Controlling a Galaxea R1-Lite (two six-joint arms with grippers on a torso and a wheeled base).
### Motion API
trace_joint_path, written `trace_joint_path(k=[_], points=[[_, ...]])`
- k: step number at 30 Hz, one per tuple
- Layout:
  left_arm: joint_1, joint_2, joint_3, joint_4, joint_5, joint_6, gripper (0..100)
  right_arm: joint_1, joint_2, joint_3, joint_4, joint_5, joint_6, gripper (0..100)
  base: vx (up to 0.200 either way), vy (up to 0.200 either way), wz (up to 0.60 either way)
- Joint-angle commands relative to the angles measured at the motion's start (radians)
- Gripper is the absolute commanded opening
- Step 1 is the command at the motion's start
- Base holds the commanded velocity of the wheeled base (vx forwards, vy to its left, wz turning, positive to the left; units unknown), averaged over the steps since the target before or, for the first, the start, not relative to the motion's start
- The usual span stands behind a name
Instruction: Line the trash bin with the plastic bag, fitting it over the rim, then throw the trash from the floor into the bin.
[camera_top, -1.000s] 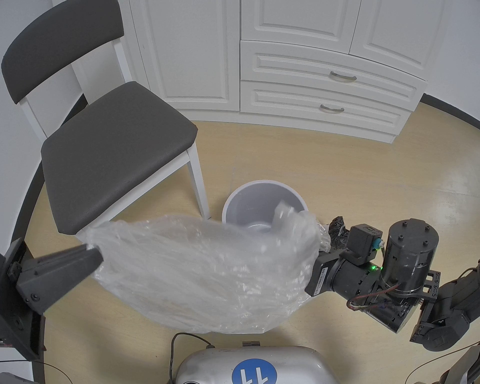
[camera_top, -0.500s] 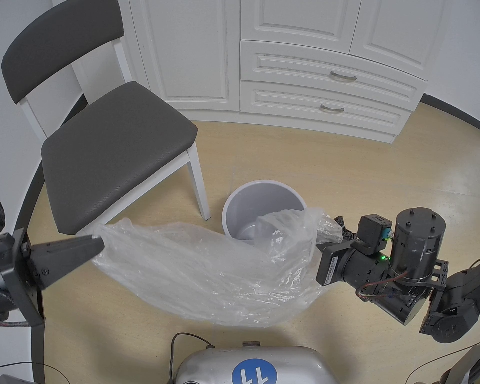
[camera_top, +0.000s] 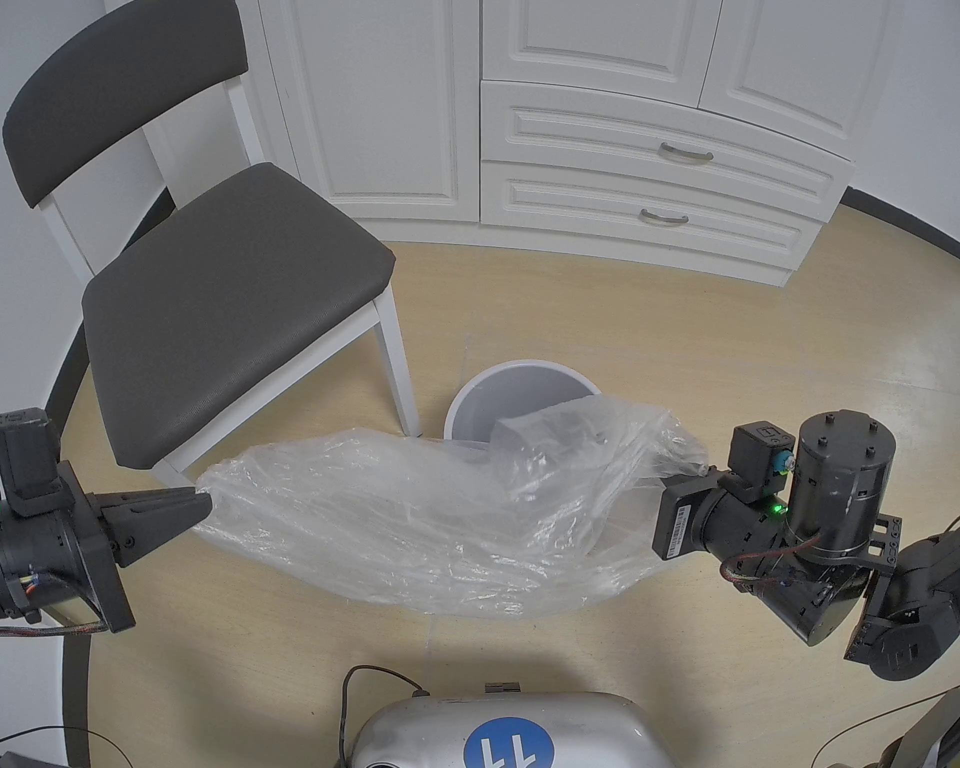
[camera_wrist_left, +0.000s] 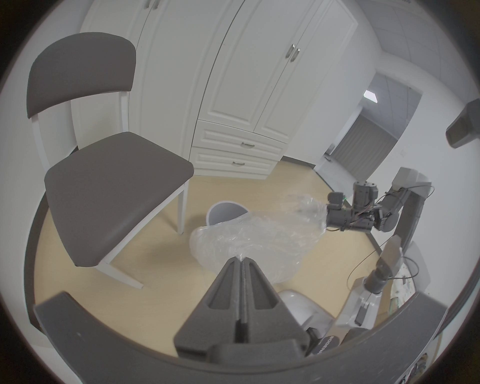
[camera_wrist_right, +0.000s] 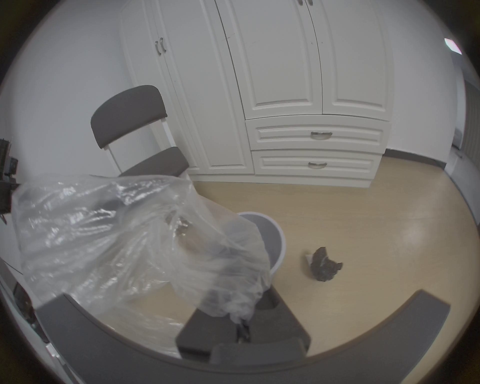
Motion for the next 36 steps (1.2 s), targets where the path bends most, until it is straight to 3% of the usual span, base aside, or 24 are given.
trace_joint_path(k=[1, 6, 11, 36], points=[[0.058, 0.040, 0.008, 0.005, 0.001, 0.039, 0, -0.008, 0.001, 0.014, -0.001, -0.032, -0.034, 0, 0.000, 0.000, 0.00], [0.143, 0.090, 0.013, 0.000, 0.002, 0.100, 0, -0.010, 0.000, 0.037, -0.001, -0.041, -0.066, 0, 0.000, 0.000, 0.00], [0.233, 0.134, 0.002, -0.011, -0.004, 0.123, 0, -0.022, 0.010, 0.050, -0.004, -0.095, -0.107, 0, 0.000, 0.000, 0.00], [0.264, 0.139, 0.007, -0.017, -0.004, 0.154, 0, -0.031, -0.020, 0.243, -0.006, -0.112, -0.347, 0, 0.000, 0.000, 0.00]])
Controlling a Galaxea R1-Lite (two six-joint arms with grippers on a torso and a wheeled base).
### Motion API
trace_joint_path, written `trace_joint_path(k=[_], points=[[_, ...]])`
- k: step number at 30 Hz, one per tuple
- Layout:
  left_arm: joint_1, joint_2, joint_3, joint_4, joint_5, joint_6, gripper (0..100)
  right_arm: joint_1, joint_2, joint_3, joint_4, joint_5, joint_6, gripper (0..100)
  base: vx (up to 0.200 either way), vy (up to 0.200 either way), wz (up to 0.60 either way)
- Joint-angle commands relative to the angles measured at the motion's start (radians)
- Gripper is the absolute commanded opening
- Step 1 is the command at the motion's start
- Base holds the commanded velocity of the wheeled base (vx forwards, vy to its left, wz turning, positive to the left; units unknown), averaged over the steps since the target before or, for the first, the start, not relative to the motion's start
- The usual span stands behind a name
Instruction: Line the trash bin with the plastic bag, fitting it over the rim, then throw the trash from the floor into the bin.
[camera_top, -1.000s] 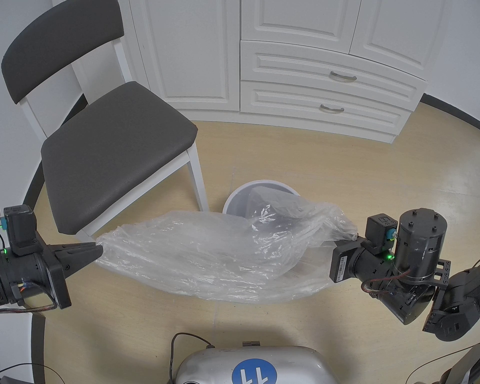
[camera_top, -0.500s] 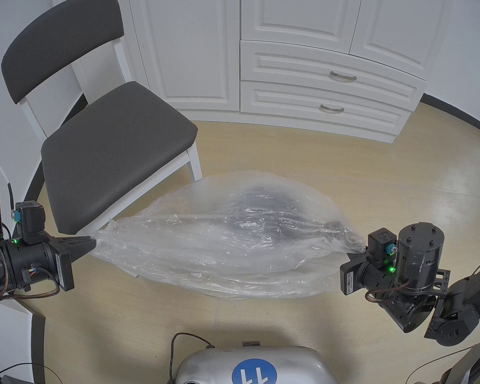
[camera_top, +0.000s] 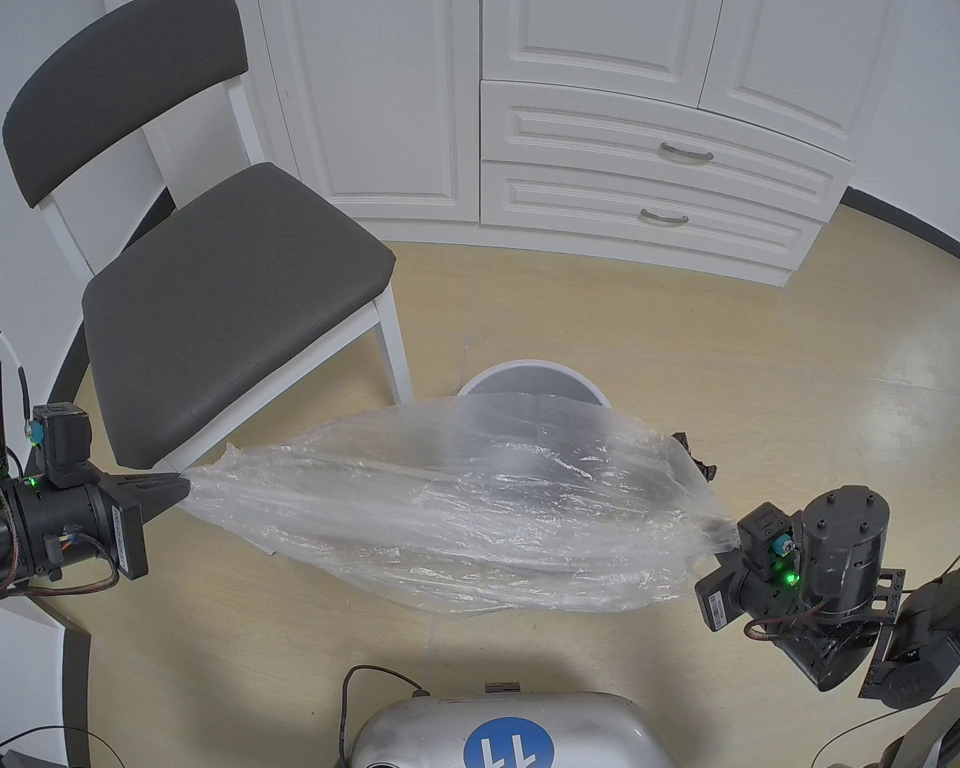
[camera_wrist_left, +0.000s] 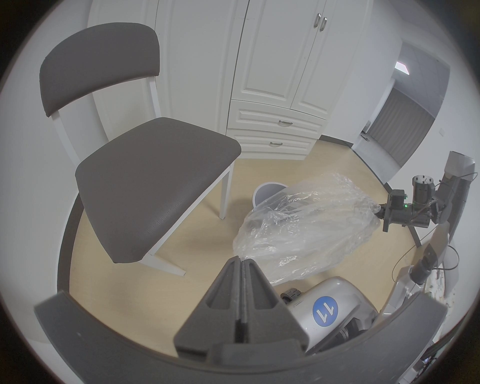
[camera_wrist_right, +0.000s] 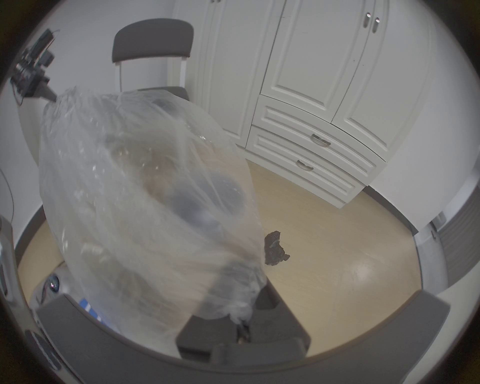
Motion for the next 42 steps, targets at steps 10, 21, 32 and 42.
trace_joint_path(k=[10, 21, 32, 42], points=[[-0.004, 0.005, 0.004, 0.000, -0.007, 0.002, 0, 0.000, -0.004, 0.054, -0.006, 0.002, -0.040, 0, 0.000, 0.000, 0.00], [-0.070, 0.081, 0.047, -0.066, -0.007, -0.006, 0, 0.002, -0.091, 0.020, -0.032, 0.046, -0.020, 0, 0.000, 0.000, 0.00], [-0.059, 0.160, 0.137, -0.331, -0.010, -0.012, 0, -0.032, -0.088, 0.032, -0.014, 0.043, -0.031, 0, 0.000, 0.000, 0.00], [-0.010, 0.147, 0.127, -0.333, -0.010, -0.009, 0, -0.124, -0.062, 0.103, -0.015, 0.037, -0.174, 0, 0.000, 0.000, 0.00]])
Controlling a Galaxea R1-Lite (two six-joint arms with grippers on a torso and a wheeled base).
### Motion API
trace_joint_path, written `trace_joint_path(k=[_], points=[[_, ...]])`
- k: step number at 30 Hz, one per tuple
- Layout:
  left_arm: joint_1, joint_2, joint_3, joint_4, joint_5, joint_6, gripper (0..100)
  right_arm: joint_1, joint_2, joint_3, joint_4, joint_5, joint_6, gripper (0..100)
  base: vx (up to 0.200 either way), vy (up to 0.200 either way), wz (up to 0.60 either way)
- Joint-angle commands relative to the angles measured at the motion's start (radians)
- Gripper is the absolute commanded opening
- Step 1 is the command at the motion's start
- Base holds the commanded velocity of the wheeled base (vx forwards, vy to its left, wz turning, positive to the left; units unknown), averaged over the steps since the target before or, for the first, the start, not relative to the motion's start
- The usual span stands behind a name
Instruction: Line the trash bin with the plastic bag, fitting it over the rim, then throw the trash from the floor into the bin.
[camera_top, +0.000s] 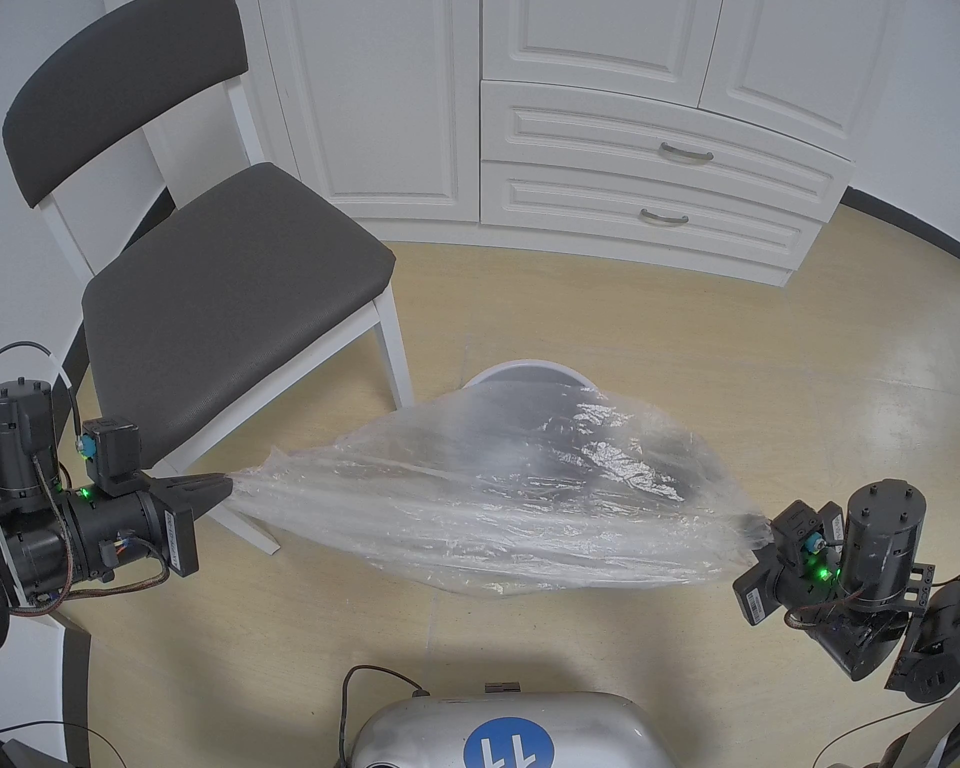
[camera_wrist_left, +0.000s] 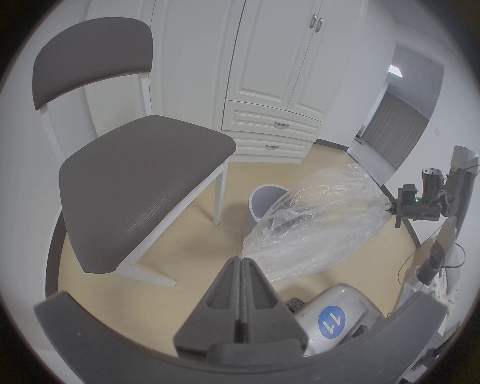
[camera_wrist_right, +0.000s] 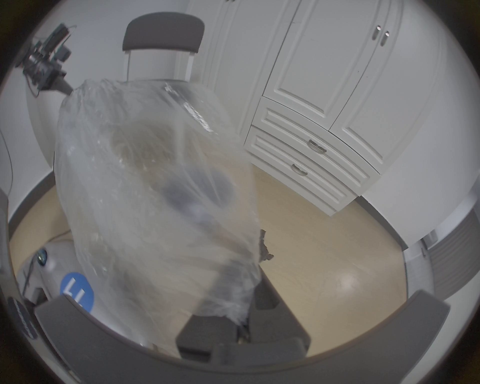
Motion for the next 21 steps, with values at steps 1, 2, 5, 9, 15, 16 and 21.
trace_joint_path(k=[1, 2, 5, 9, 15, 16, 21], points=[[0.019, -0.004, -0.005, -0.002, 0.001, 0.001, 0, -0.044, 0.027, 0.037, 0.000, -0.002, -0.041, 0, 0.000, 0.000, 0.00], [0.019, -0.004, -0.005, -0.002, 0.001, 0.001, 0, -0.045, 0.030, 0.040, 0.000, -0.002, -0.047, 0, 0.000, 0.000, 0.00], [0.019, -0.002, -0.001, -0.002, 0.001, 0.003, 0, -0.045, 0.035, 0.048, 0.000, -0.002, -0.056, 0, 0.000, 0.000, 0.00], [0.019, -0.002, -0.001, -0.002, 0.001, 0.004, 0, -0.045, 0.039, 0.055, 0.000, -0.002, -0.059, 0, 0.000, 0.000, 0.00], [0.017, -0.001, -0.001, -0.002, -0.001, 0.004, 0, -0.045, 0.042, 0.072, 0.000, -0.001, -0.082, 0, 0.000, 0.000, 0.00], [0.017, -0.001, -0.001, -0.002, -0.001, 0.004, 0, -0.045, 0.042, 0.072, 0.000, -0.001, -0.082, 0, 0.000, 0.000, 0.00], [0.013, 0.010, -0.001, -0.003, 0.004, 0.003, 0, -0.045, 0.041, 0.074, -0.007, 0.002, -0.098, 0, 0.000, 0.000, 0.00]])
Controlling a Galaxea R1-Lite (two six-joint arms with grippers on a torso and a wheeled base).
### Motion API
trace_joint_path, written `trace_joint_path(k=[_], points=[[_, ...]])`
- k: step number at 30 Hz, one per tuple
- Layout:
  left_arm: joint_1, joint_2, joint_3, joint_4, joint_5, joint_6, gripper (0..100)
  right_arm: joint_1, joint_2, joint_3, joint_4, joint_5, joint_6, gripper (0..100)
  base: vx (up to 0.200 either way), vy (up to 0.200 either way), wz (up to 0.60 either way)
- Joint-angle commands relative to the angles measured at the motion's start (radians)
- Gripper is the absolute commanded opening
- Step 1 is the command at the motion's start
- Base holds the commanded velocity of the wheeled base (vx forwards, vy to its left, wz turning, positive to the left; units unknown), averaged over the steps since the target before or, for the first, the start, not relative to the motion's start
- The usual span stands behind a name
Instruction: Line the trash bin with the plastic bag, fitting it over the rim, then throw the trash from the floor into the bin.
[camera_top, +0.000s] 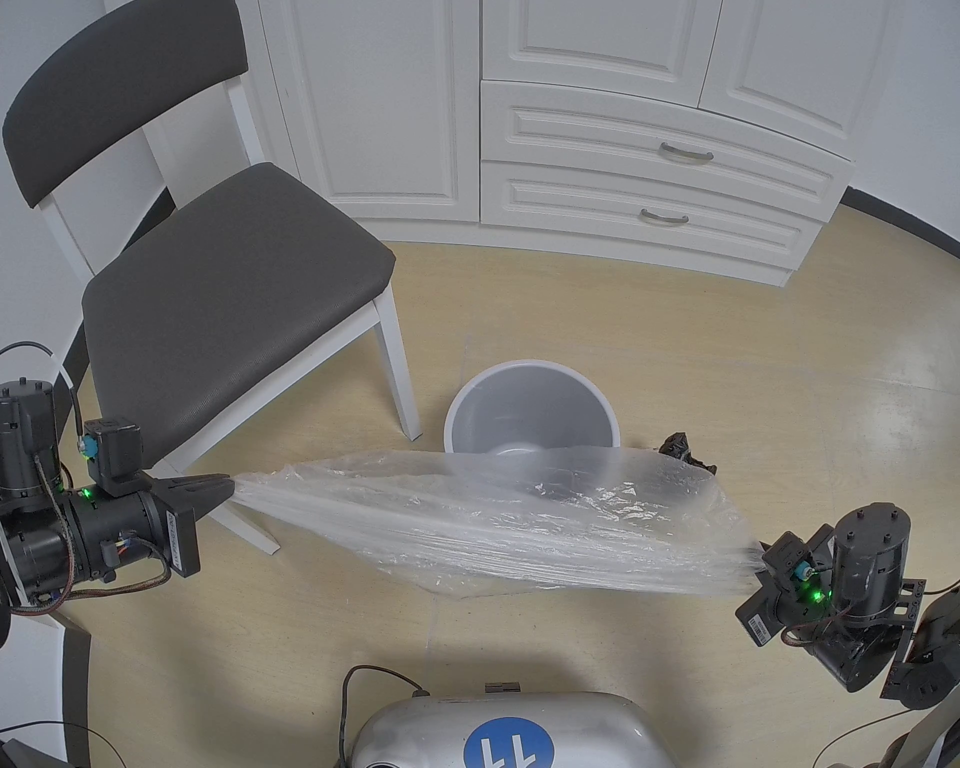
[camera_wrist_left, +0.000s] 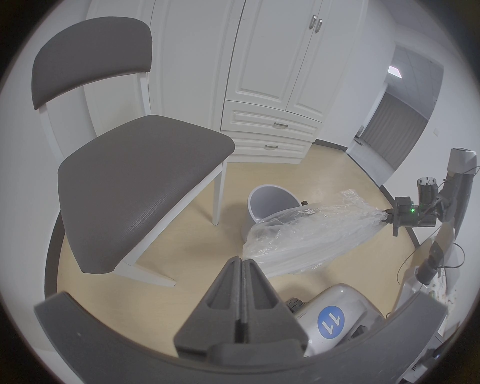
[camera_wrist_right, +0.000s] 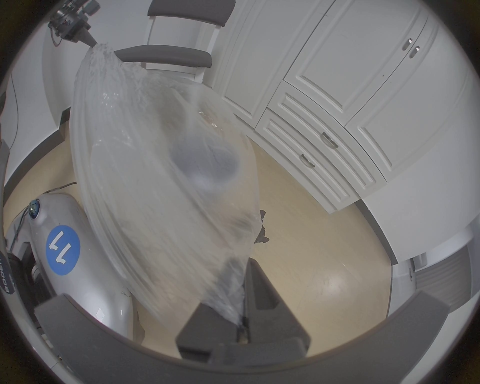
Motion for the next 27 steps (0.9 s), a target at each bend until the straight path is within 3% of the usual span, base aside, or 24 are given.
trace_joint_path(k=[1, 6, 10, 15, 18, 20, 23, 25, 27], points=[[-0.004, 0.007, -0.002, -0.002, 0.003, -0.001, 0, 0.001, -0.002, -0.004, -0.003, 0.004, 0.000, 0, 0.000, 0.000, 0.00], [-0.007, 0.008, -0.003, -0.004, 0.003, -0.004, 0, 0.001, -0.008, -0.011, -0.009, 0.006, 0.006, 0, 0.000, 0.000, 0.00], [-0.034, 0.025, 0.007, -0.085, 0.003, -0.032, 0, 0.002, -0.008, -0.043, -0.014, 0.009, 0.038, 0, 0.000, 0.000, 0.00], [-0.126, 0.027, 0.035, -0.202, 0.006, -0.124, 0, 0.047, -0.007, -0.067, -0.071, 0.010, 0.103, 0, 0.000, 0.000, 0.00], [-0.171, 0.025, 0.044, -0.240, 0.009, -0.148, 0, 0.068, -0.005, -0.061, -0.114, 0.015, 0.106, 0, 0.000, 0.000, 0.00], [-0.228, 0.022, 0.060, -0.283, 0.012, -0.177, 0, 0.100, -0.005, -0.047, -0.184, 0.062, 0.104, 0, 0.000, 0.000, 0.00], [-0.277, 0.027, 0.060, -0.312, 0.029, -0.214, 0, 0.119, -0.004, -0.041, -0.232, 0.079, 0.104, 0, 0.000, 0.000, 0.00], [-0.280, 0.028, 0.060, -0.314, 0.029, -0.217, 0, 0.119, -0.002, -0.041, -0.233, 0.079, 0.106, 0, 0.000, 0.000, 0.00], [-0.364, 0.041, 0.060, -0.353, 0.050, -0.295, 0, 0.122, 0.009, -0.044, -0.279, 0.084, 0.115, 0, 0.000, 0.000, 0.00]])
